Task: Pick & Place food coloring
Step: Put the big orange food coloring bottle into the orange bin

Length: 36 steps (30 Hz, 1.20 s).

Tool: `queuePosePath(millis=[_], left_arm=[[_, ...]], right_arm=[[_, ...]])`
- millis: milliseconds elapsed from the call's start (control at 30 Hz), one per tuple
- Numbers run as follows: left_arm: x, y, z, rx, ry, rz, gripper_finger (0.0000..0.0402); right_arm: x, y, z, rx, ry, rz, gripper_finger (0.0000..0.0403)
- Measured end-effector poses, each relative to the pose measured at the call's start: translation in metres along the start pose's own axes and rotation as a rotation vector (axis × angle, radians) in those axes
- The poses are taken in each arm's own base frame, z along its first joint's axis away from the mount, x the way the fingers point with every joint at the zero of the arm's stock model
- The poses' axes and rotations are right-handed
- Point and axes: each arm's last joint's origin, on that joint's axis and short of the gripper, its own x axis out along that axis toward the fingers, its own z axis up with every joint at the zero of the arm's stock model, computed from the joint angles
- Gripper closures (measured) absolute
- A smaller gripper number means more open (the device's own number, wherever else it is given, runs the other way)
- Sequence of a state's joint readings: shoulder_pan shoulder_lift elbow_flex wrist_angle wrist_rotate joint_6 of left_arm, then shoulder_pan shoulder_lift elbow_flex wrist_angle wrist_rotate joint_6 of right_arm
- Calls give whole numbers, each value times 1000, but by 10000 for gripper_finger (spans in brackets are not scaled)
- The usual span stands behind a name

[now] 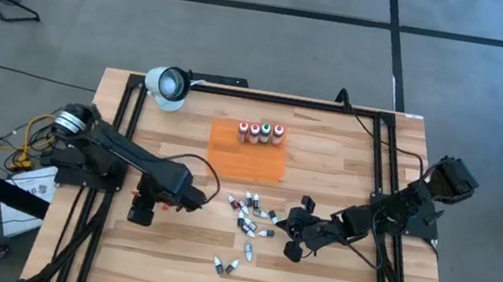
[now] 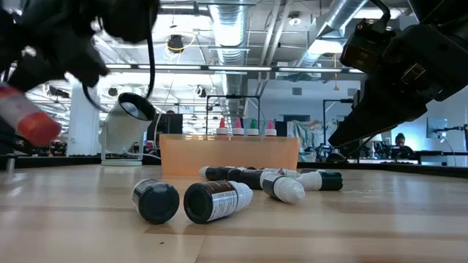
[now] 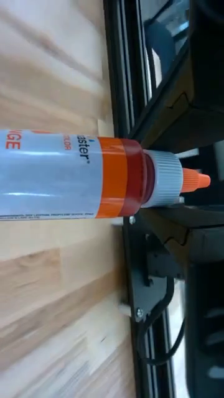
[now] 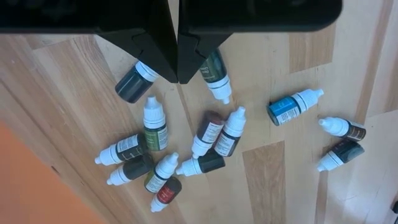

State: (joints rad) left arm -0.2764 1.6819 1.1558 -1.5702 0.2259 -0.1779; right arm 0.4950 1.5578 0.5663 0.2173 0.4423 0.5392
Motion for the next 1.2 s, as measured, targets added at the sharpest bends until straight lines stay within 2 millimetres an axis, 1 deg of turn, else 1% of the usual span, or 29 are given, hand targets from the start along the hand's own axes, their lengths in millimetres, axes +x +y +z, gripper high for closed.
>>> queuePosePath(millis=[133, 200, 333, 433, 533, 667, 867, 1200], left_arm=[[-21, -3, -29, -25, -148, -9, 278], [-29, -2, -44, -61, -222, 6, 278], [-35, -4, -65, -127, -306, -5, 278], [-35, -9, -71, -163, -308, -39, 278], [-30, -14, -65, -174, -259, -75, 278], [-13, -19, -50, -180, -127, -112, 278], [15, -19, -32, -173, 68, -156, 278], [53, -16, -3, -138, 285, -133, 278]], right_arm=[[0, 0, 0, 0, 0, 0, 402], [0, 0, 0, 0, -1, 0, 402], [0, 0, 0, 2, -1, 0, 402], [0, 0, 0, 2, -2, 0, 402], [0, 0, 0, 3, -5, 1, 402], [0, 0, 1, 5, -7, 3, 402], [0, 0, 1, 4, -7, 3, 402], [0, 0, 1, 5, -6, 3, 402]])
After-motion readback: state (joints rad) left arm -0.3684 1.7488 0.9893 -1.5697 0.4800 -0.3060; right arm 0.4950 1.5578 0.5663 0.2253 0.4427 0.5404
